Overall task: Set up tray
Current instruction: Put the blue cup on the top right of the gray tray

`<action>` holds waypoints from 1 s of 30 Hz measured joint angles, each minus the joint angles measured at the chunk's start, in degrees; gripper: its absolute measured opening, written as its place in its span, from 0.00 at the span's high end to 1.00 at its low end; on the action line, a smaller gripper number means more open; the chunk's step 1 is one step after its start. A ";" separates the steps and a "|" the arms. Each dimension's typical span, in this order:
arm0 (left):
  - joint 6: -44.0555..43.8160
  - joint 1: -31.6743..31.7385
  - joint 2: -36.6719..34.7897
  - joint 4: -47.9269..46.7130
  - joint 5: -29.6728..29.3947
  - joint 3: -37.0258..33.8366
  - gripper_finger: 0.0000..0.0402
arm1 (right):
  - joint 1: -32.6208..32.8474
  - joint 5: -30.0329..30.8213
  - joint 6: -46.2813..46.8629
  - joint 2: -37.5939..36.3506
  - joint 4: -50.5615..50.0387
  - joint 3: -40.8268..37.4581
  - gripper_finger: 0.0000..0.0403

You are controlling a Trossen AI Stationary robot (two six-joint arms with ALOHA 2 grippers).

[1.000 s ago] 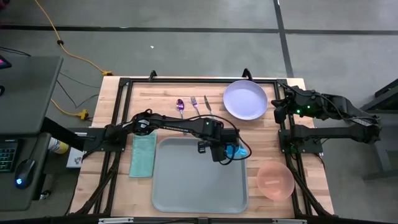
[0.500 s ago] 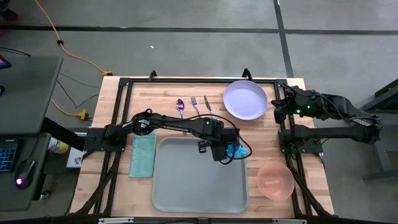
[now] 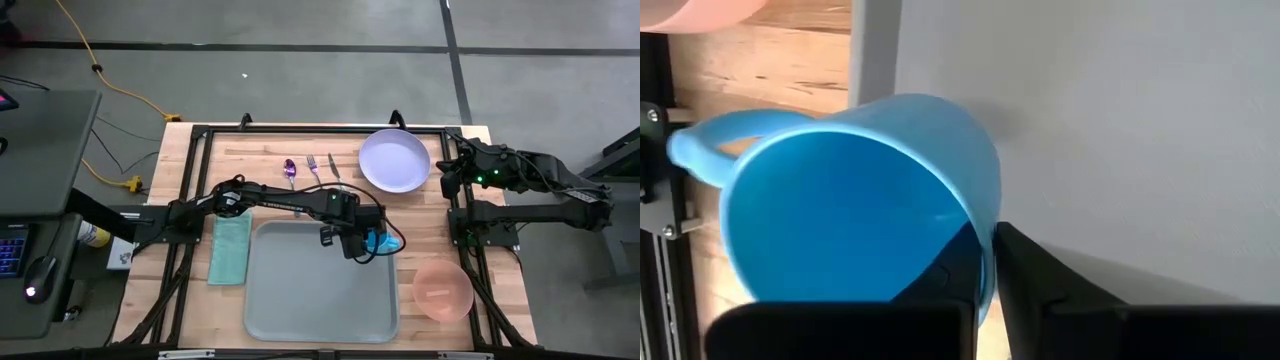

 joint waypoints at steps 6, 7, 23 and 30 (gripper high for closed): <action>0.00 0.00 0.00 0.82 -0.04 -0.02 0.89 | 0.00 0.00 0.00 0.00 0.00 0.00 1.00; 0.00 0.00 0.00 1.02 -0.03 -0.02 0.89 | 0.00 0.00 0.00 0.00 0.00 0.00 1.00; -3.15 0.00 2.60 0.51 -1.97 0.00 0.79 | 0.00 -0.01 0.00 0.00 -0.11 0.00 1.00; -4.15 0.64 2.71 0.79 -3.13 0.00 0.73 | 0.00 -0.02 0.11 0.00 -0.46 0.00 1.00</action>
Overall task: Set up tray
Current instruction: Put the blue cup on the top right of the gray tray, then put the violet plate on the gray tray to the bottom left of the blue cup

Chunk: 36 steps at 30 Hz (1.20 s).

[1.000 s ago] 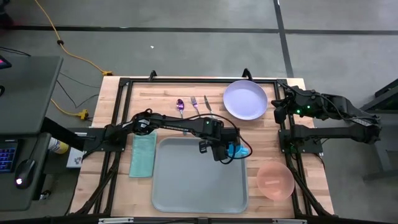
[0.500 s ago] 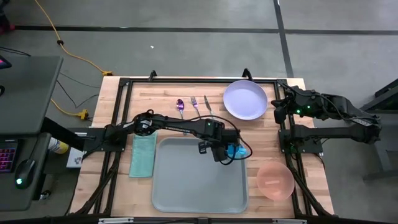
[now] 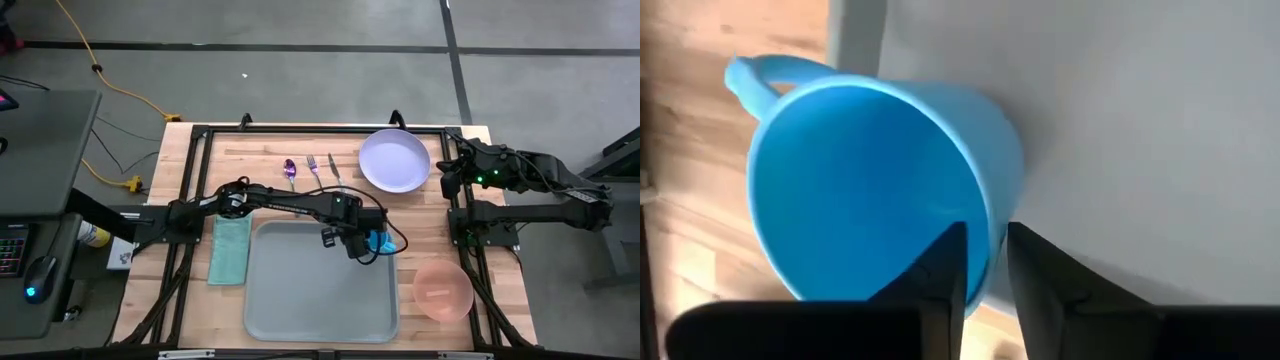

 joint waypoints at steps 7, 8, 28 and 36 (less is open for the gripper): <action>-0.13 0.13 0.00 -0.77 -0.45 1.69 0.67 | 0.00 0.11 -0.04 0.00 0.00 0.00 1.00; -0.14 0.10 0.00 -0.71 -0.15 1.92 0.66 | 0.00 0.14 -0.04 0.00 0.00 0.00 1.00; -0.16 0.11 -3.12 -0.69 -0.93 2.56 0.64 | 0.00 0.22 -0.11 0.00 0.00 0.00 1.00; -10.51 2.34 -9.64 0.28 -3.09 2.54 0.64 | 0.00 -0.31 -4.04 0.08 1.20 0.00 1.00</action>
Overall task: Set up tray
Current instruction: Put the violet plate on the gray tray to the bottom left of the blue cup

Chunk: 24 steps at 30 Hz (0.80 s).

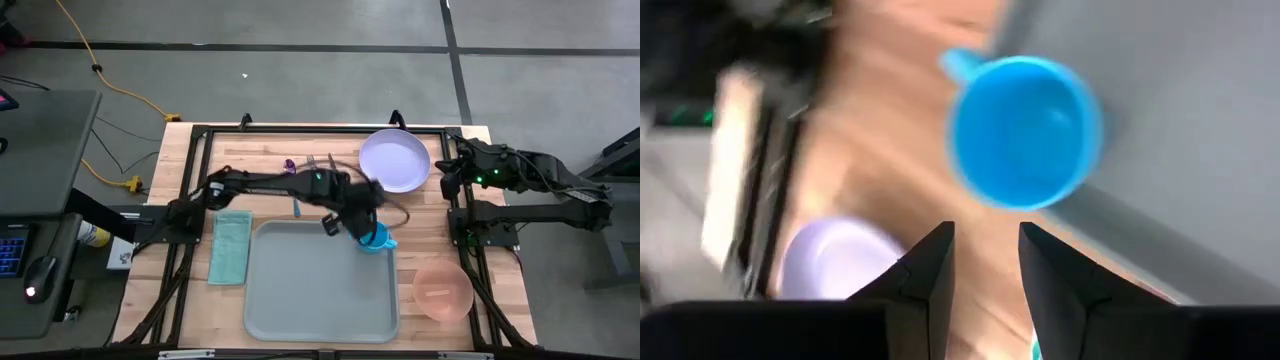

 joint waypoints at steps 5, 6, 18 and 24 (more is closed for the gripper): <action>-14.92 5.81 -4.36 0.81 0.31 0.02 0.64 | 0.00 -0.08 -1.40 0.40 1.03 0.00 1.00; -17.43 7.28 -4.95 -0.22 0.79 -0.02 0.64 | 0.00 0.01 -1.38 0.42 1.47 0.00 1.00; -27.39 24.01 -12.02 -0.82 3.40 -0.02 0.64 | 0.00 1.89 -2.56 0.44 6.07 0.00 1.00; -27.39 30.48 -16.50 0.22 4.65 0.00 0.64 | 0.00 1.03 -9.09 0.89 10.53 0.00 1.00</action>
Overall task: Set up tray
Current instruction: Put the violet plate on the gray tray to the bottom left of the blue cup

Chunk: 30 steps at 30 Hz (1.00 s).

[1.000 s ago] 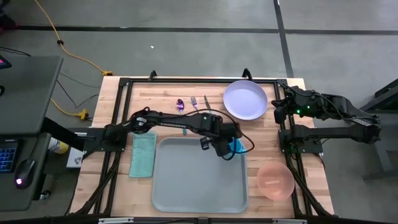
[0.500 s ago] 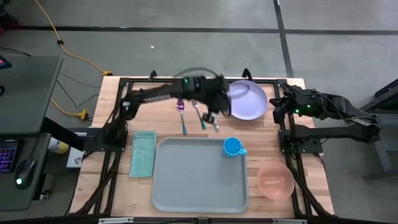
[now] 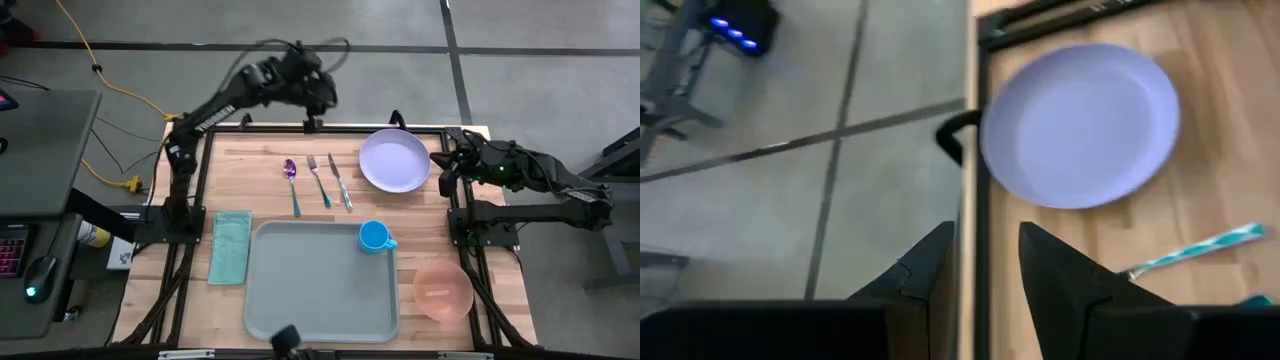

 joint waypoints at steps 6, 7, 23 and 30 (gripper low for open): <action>0.28 5.75 -4.00 -1.51 2.88 -0.07 0.64 | -0.03 0.92 -7.78 3.14 7.48 0.00 1.00; 0.28 6.66 -4.70 -2.07 3.31 -0.07 0.64 | -0.16 1.02 -9.05 4.01 8.43 0.03 1.00; -1.60 13.14 -23.28 9.32 9.75 -30.00 0.64 | -25.11 -21.09 -8.87 32.43 -4.31 13.81 1.00; -11.77 13.01 -40.58 28.15 12.73 -59.29 0.64 | -29.86 -32.08 -10.89 42.31 -6.57 20.87 1.00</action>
